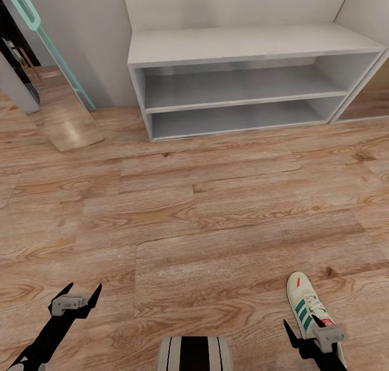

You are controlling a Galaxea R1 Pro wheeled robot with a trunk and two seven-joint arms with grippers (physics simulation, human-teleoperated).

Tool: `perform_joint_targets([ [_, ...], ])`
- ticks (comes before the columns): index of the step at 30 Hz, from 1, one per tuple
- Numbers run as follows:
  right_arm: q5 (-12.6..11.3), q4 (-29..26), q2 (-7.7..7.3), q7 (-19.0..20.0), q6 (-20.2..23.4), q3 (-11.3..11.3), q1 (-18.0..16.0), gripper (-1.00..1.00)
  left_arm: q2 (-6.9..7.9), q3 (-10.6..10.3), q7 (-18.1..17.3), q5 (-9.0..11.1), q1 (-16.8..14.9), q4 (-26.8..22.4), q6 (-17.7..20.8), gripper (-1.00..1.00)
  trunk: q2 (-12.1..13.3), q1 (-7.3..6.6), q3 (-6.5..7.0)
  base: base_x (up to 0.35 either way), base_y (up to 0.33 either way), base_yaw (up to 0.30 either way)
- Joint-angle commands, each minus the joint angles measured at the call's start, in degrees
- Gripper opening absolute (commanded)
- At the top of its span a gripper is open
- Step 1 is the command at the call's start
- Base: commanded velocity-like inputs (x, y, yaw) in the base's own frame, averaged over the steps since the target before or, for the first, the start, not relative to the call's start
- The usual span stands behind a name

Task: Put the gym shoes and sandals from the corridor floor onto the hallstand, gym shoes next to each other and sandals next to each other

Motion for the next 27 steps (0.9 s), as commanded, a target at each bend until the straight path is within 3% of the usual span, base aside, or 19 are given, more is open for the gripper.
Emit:
perform_joint_targets([
  [1,0.0,-2.6,0.08,-0.1,0.7,-0.4,1.5,1.0,0.01,0.0,-0.1,0.1,0.0,0.1,0.0,1.0,0.0,0.0,0.0,0.0,0.0,0.0],
  [2,0.0,-7.7,0.25,-0.2,2.3,-1.6,4.4,1.0,0.03,-0.1,-0.2,0.2,0.0,0.2,-0.1,1.0,0.0,0.0,0.0,0.0,0.0,0.0],
  [6,0.0,-13.8,0.6,-0.3,4.9,-3.8,7.7,1.0,0.04,-0.1,-0.3,0.3,-0.1,0.3,-0.2,1.0,0.0,0.0,0.0,0.0,0.0,0.0],
  [13,0.0,-19.0,1.15,-0.4,7.8,-6.5,10.5,1.0,0.04,-0.1,-0.3,0.4,-0.1,0.4,-0.2,1.0,0.0,0.0,0.0,0.0,0.0,0.0],
  [17,0.0,-19.5,1.16,-0.4,8.3,-7.5,10.9,1.0,0.06,-0.1,-0.3,0.4,-0.1,0.4,-0.2,1.0,0.0,0.0,0.0,0.0,0.0,0.0],
  [20,-0.3,-18.7,0.95,-0.1,8.5,-10.3,11.0,1.0,0.05,-0.1,-0.3,0.4,-0.1,0.4,-0.2,1.0,0.0,0.0,0.0,0.0,0.0,0.0],
  [21,-0.3,-18.7,0.95,-0.1,8.5,-10.3,11.0,1.0,0.05,-0.1,-0.3,0.4,-0.1,0.4,-0.2,1.0,0.0,0.0,0.0,0.0,0.0,0.0],
  [24,-0.7,-16.5,0.65,0.7,8.7,-14.8,10.8,1.0,0.03,-0.1,-0.3,0.4,-0.1,0.4,-0.3,1.0,0.0,0.0,0.0,0.0,0.0,0.0],
  [25,-0.9,-14.5,0.08,2.1,8.8,-17.7,10.3,1.0,0.04,-0.1,-0.3,0.4,-0.1,0.4,-0.3,1.0,0.0,0.0,0.0,0.0,0.0,0.0],
  [27,-1.0,-13.5,-0.37,3.1,8.8,-19.0,9.9,1.0,0.04,-0.1,-0.3,0.4,-0.1,0.4,-0.3,1.0,0.0,0.0,0.0,0.0,0.0,0.0],
])
